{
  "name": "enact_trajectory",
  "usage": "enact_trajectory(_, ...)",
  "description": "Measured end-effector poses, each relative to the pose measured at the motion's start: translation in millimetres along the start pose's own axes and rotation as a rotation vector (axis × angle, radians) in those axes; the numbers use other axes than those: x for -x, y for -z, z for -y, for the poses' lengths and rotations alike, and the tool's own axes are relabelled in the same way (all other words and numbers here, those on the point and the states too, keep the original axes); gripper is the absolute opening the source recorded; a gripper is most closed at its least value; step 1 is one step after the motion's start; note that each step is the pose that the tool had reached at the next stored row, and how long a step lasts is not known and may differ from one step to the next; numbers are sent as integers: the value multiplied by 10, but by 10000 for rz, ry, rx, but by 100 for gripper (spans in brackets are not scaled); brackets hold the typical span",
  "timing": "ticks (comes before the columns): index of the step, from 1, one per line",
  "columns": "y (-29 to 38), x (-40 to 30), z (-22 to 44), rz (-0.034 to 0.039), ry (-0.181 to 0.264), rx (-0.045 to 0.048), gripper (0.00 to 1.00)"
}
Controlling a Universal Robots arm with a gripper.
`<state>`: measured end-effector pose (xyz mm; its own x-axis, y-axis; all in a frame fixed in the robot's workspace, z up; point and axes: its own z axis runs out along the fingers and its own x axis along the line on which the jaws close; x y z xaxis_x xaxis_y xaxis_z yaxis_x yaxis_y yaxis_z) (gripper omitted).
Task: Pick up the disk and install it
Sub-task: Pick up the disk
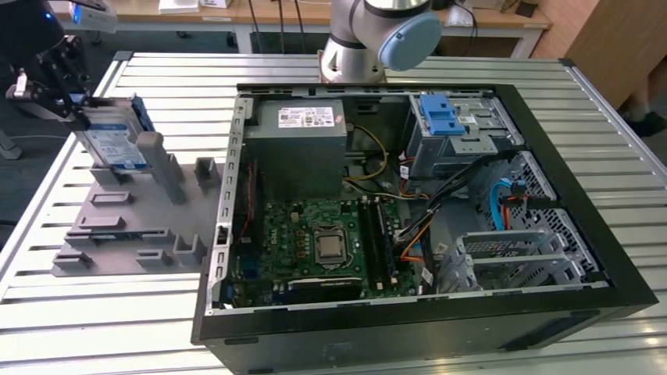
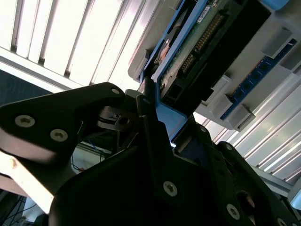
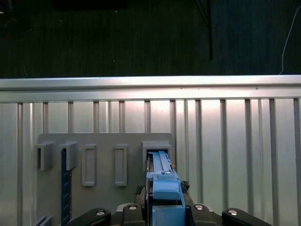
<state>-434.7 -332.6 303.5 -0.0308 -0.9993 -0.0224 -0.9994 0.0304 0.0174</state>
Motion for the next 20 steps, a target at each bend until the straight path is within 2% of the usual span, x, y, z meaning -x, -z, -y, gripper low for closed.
enact_trajectory(20, 113, 3, -2, 1, 0, 0, 36)
